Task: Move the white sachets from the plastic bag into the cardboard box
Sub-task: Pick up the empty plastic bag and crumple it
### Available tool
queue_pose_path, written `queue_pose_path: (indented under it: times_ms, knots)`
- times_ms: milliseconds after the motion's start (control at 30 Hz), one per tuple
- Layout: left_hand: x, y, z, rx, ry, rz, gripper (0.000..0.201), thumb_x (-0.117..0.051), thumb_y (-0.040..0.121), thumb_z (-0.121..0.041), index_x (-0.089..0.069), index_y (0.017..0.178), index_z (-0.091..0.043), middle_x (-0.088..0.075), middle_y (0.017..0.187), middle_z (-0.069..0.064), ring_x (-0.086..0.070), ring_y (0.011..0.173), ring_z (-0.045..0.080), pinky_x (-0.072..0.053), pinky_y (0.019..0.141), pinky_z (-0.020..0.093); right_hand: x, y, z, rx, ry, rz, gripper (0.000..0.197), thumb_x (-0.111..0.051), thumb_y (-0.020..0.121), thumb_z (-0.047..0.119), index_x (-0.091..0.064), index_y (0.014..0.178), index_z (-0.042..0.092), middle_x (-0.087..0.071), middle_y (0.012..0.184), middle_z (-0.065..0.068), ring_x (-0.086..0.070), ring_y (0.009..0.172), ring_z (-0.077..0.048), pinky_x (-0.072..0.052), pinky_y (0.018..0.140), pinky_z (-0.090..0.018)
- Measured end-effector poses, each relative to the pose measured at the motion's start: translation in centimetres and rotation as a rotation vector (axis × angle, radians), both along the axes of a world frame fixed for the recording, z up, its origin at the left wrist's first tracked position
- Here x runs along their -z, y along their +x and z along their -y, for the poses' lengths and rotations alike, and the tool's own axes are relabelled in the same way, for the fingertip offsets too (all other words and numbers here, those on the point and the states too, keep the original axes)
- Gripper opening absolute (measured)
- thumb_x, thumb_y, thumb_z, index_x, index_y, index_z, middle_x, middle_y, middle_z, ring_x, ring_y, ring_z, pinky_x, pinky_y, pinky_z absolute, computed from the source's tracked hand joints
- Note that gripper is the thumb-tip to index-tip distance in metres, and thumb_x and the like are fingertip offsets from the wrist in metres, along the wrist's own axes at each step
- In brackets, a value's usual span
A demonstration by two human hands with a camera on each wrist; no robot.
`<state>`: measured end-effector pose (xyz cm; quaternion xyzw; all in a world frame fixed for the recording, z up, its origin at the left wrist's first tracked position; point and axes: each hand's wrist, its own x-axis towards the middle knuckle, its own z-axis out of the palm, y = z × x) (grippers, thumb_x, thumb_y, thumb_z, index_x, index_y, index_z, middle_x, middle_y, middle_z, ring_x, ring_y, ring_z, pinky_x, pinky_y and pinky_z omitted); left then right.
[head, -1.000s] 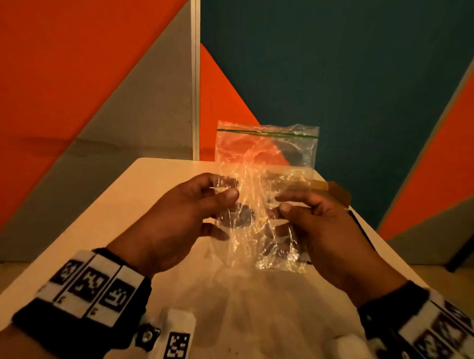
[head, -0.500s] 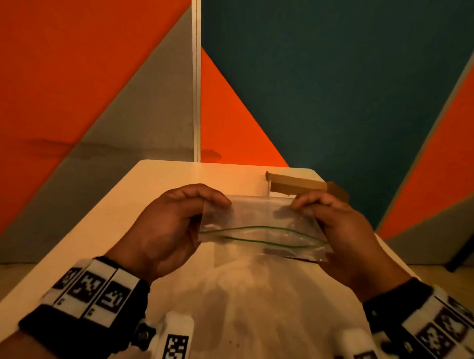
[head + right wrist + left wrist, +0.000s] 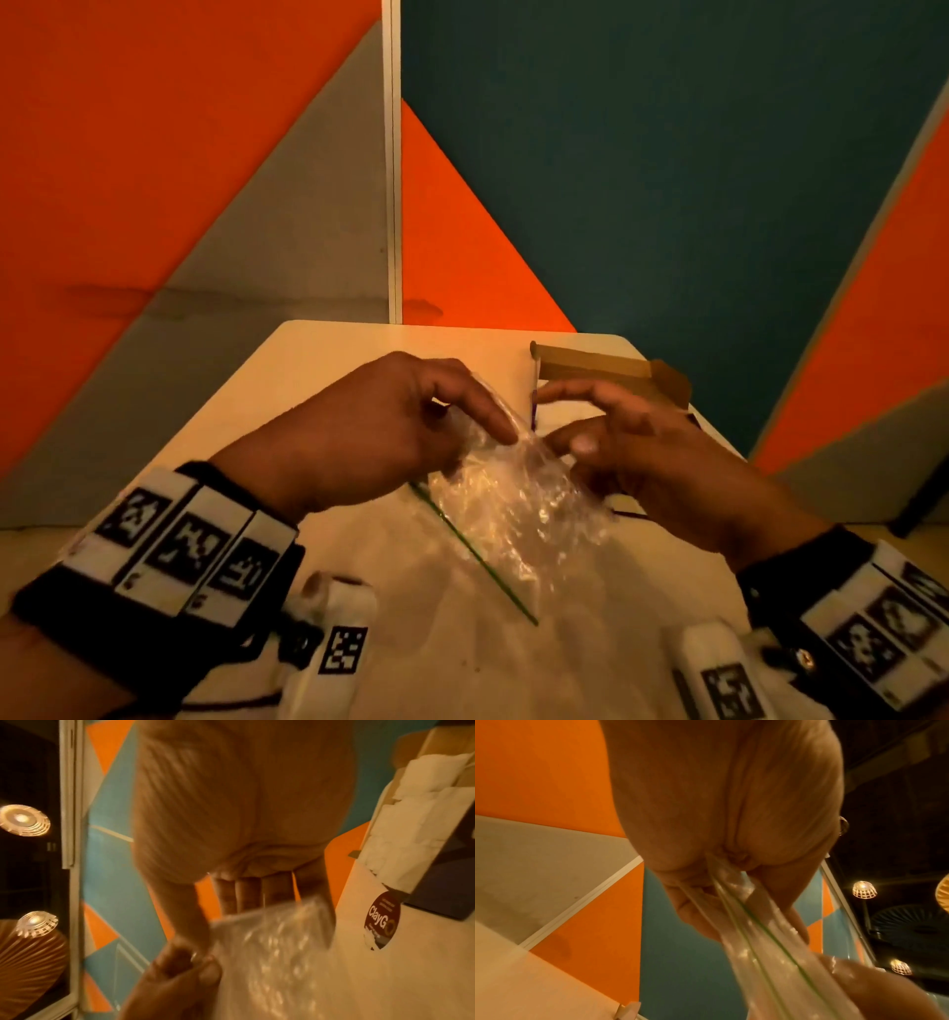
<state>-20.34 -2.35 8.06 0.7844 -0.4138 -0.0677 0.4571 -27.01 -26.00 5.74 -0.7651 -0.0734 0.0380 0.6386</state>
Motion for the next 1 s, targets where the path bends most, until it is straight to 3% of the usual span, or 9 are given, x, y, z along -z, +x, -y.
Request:
queue_pose_path:
  times_ms: [133, 267, 367, 500, 633, 700, 767, 900, 1000]
  knots:
    - [-0.4, -0.4, 1.3, -0.024, -0.02, -0.015, 0.05, -0.07, 0.081, 0.008, -0.073, 0.105, -0.036, -0.071, 0.092, -0.017, -0.064, 0.064, 0.017, -0.054, 0.063, 0.028, -0.4, -0.4, -2.0, 0.02, -0.336, 0.083, 0.014, -0.067, 0.089, 0.019, -0.073, 0.1, 0.026, -0.074, 0.087, -0.01, -0.066, 0.079, -0.038, -0.055, 0.079, -0.054]
    - [1.5, -0.2, 1.5, -0.204, -0.474, -0.512, 0.073, -0.082, 0.065, -0.026, -0.054, 0.132, -0.028, -0.07, 0.103, 0.006, -0.066, 0.076, 0.024, -0.054, 0.058, 0.035, 0.0, -0.5, -2.7, 0.299, -0.123, 0.133, 0.015, -0.06, 0.093, 0.015, -0.073, 0.095, 0.023, -0.074, 0.085, -0.009, -0.068, 0.075, -0.028, -0.06, 0.066, -0.036]
    - [3.6, -0.9, 2.3, -0.196, -0.48, -0.673, 0.059, -0.079, 0.071, -0.025, -0.058, 0.125, -0.015, -0.073, 0.107, 0.016, -0.067, 0.084, 0.028, -0.053, 0.067, 0.04, 0.4, -0.6, -3.3, 0.379, -0.03, 0.142, 0.014, -0.058, 0.094, 0.014, -0.071, 0.097, 0.018, -0.073, 0.086, -0.013, -0.068, 0.067, -0.02, -0.056, 0.055, -0.024]
    - [4.4, -0.8, 2.5, -0.242, -0.517, -0.61, 0.016, -0.066, 0.087, -0.002, -0.066, 0.103, -0.004, -0.069, 0.083, 0.017, -0.064, 0.066, 0.021, -0.054, 0.064, 0.036, 0.7, -1.0, -3.2, 0.343, 0.046, 0.118, 0.015, -0.057, 0.095, 0.009, -0.069, 0.102, 0.015, -0.075, 0.081, -0.011, -0.069, 0.071, -0.037, -0.059, 0.062, -0.037]
    - [3.8, -0.7, 1.8, -0.199, -0.627, -0.597, 0.018, -0.059, 0.09, 0.002, -0.07, 0.101, -0.005, -0.062, 0.076, 0.014, -0.059, 0.056, 0.021, -0.056, 0.059, 0.038, 0.4, -1.8, -2.9, 0.285, 0.076, 0.078, 0.019, -0.048, 0.099, 0.006, -0.065, 0.106, 0.013, -0.07, 0.07, -0.011, -0.063, 0.057, -0.03, -0.057, 0.062, -0.038]
    - [3.8, -1.1, 1.8, -0.149, -0.66, -0.614, 0.025, -0.053, 0.09, 0.007, -0.073, 0.085, -0.008, -0.066, 0.078, 0.013, -0.062, 0.057, 0.024, -0.057, 0.056, 0.038, 0.5, -1.8, -2.9, 0.351, 0.083, 0.081, 0.023, -0.047, 0.099, 0.004, -0.068, 0.096, 0.011, -0.068, 0.077, -0.015, -0.065, 0.064, -0.03, -0.06, 0.061, -0.036]
    - [3.9, -1.3, 1.6, -0.093, -0.641, -0.66, 0.038, -0.047, 0.089, 0.012, -0.074, 0.071, -0.009, -0.069, 0.085, 0.012, -0.066, 0.065, 0.029, -0.059, 0.062, 0.045, 0.7, -1.6, -2.8, 0.437, 0.075, 0.091, 0.03, -0.045, 0.099, 0.003, -0.07, 0.086, 0.011, -0.07, 0.075, -0.002, -0.067, 0.066, -0.018, -0.06, 0.057, -0.03]
    - [4.5, -1.0, 0.6, 0.077, -0.544, -0.783, 0.03, -0.047, 0.082, -0.005, -0.073, 0.094, 0.002, -0.068, 0.105, 0.022, -0.06, 0.086, 0.042, -0.05, 0.08, 0.056, 1.1, -1.3, -2.7, 0.516, 0.025, 0.141, 0.035, -0.042, 0.1, 0.002, -0.071, 0.083, 0.013, -0.07, 0.07, 0.016, -0.065, 0.062, -0.002, -0.056, 0.055, -0.023]
    - [4.5, -1.0, 0.2, 0.071, -0.502, -0.762, 0.033, -0.048, 0.089, -0.015, -0.072, 0.099, 0.005, -0.068, 0.111, 0.024, -0.061, 0.092, 0.038, -0.05, 0.081, 0.059, 1.5, -1.5, -2.7, 0.512, 0.044, 0.136, 0.038, -0.043, 0.098, -0.002, -0.071, 0.078, 0.013, -0.071, 0.07, 0.016, -0.067, 0.068, 0.0, -0.054, 0.052, -0.015]
